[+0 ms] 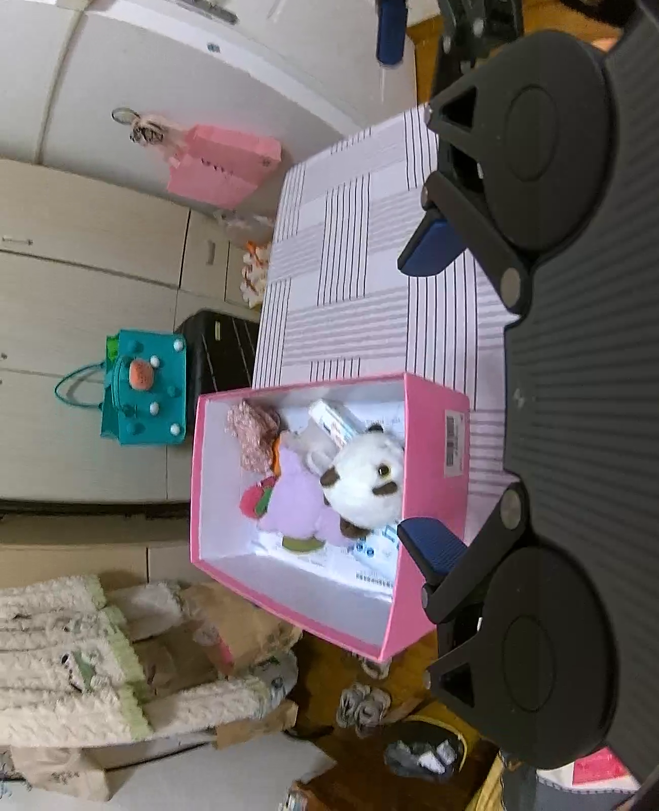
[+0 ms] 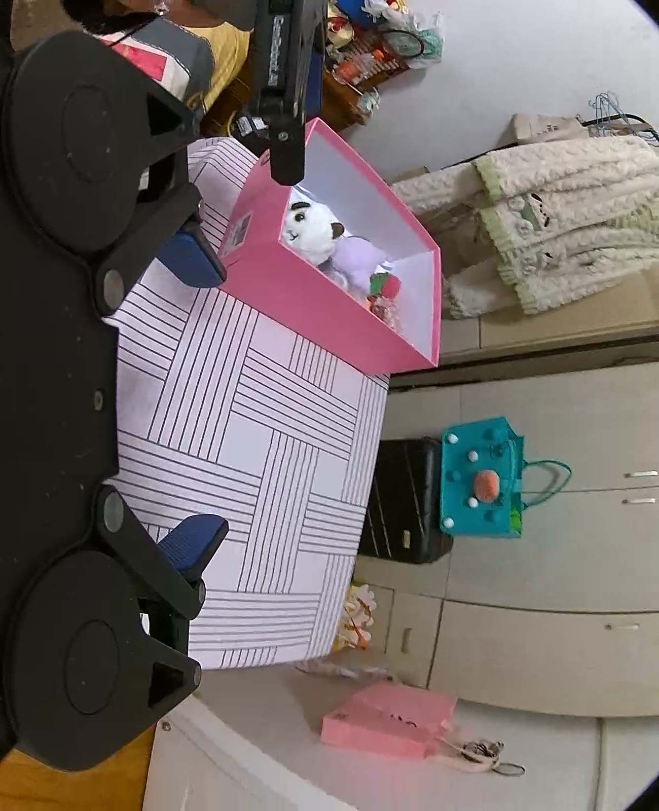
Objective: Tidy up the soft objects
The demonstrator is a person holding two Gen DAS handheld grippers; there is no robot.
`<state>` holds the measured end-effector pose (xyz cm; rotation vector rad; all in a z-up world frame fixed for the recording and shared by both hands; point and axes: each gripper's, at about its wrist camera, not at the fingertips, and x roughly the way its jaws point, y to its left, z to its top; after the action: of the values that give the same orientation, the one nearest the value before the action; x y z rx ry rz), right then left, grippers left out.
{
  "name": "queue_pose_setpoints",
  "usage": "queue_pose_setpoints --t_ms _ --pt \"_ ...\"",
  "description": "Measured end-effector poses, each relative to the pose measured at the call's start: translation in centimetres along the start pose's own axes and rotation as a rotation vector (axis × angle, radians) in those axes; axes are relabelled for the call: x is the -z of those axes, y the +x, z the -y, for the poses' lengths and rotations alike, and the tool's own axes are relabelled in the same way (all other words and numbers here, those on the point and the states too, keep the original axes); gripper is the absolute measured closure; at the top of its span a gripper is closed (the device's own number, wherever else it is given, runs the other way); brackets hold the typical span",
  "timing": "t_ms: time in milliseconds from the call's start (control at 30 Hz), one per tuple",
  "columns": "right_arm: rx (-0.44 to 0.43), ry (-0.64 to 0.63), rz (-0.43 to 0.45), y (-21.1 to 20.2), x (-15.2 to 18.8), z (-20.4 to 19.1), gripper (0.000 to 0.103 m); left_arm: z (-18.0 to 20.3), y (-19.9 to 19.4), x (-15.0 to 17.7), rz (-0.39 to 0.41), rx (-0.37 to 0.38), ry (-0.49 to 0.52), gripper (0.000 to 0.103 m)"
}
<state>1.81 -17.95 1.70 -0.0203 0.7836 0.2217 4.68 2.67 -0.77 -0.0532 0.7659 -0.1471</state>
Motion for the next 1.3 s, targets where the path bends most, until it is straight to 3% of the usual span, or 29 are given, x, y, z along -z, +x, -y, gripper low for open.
queue_pose_setpoints --t_ms 233,467,833,1033,1300 --pt "0.04 -0.011 0.1 -2.2 1.2 -1.5 0.005 0.3 -0.4 0.6 0.02 -0.049 0.014 0.0" --pt "0.08 0.008 0.115 -2.9 1.6 -2.1 0.005 1.6 -0.3 1.0 0.028 -0.103 0.105 0.0" --pt "0.151 0.051 0.106 -1.8 2.0 -1.5 0.005 2.2 -0.6 2.0 0.073 -0.095 0.107 0.0" --pt "0.171 0.103 0.08 -0.8 2.5 -0.4 0.005 2.7 -0.7 2.6 0.112 -0.137 0.143 0.0" --pt "0.249 0.1 0.112 -1.1 3.2 -1.0 0.005 2.8 -0.5 3.1 0.125 -0.142 0.133 0.0"
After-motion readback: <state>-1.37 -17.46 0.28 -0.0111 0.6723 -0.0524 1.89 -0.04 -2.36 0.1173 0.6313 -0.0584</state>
